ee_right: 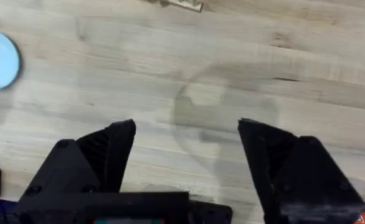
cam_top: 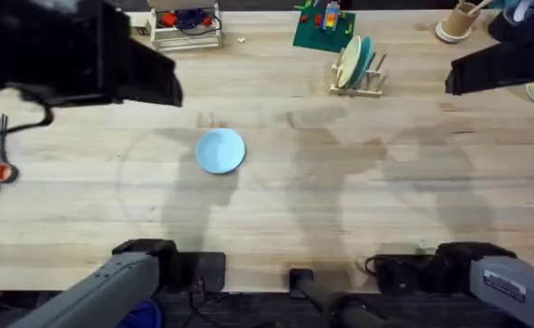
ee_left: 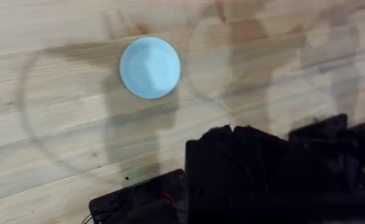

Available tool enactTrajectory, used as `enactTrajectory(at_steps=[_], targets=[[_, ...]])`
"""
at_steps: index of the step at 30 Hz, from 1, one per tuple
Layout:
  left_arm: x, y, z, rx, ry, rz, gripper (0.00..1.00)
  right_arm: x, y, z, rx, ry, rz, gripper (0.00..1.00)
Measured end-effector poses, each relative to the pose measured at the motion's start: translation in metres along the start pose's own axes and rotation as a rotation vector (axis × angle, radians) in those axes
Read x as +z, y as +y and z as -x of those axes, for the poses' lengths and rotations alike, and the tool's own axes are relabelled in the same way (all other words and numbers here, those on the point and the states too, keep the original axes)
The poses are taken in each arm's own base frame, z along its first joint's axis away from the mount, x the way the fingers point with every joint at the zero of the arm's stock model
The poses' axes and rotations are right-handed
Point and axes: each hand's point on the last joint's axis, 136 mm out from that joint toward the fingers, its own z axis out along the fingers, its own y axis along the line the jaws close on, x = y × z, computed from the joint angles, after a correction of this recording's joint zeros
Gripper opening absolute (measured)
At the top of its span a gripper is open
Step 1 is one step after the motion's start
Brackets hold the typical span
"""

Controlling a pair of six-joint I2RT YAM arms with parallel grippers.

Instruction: Pick up the plates from the table one by one and place each into a slot on the dish rack.

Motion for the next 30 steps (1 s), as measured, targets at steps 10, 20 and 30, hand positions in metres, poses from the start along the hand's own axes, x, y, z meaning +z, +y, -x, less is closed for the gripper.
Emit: enactTrajectory(at_steps=[10, 20, 30], targets=[[0.026, 0.001, 0.011, 0.03, 0.118, -0.143, 0.043, 0.0, 0.0, 0.0, 0.0, 0.0, 0.0, 0.993], [0.038, 0.02, 0.009, -0.027, 0.063, -0.322, 0.043, 0.0, 0.0, 0.0, 0.0, 0.0, 0.0, 0.994], [0.092, 0.045, -0.012, -0.095, 0.044, -0.433, 0.043, 0.0, 0.0, 0.0, 0.0, 0.0, 0.0, 0.995]])
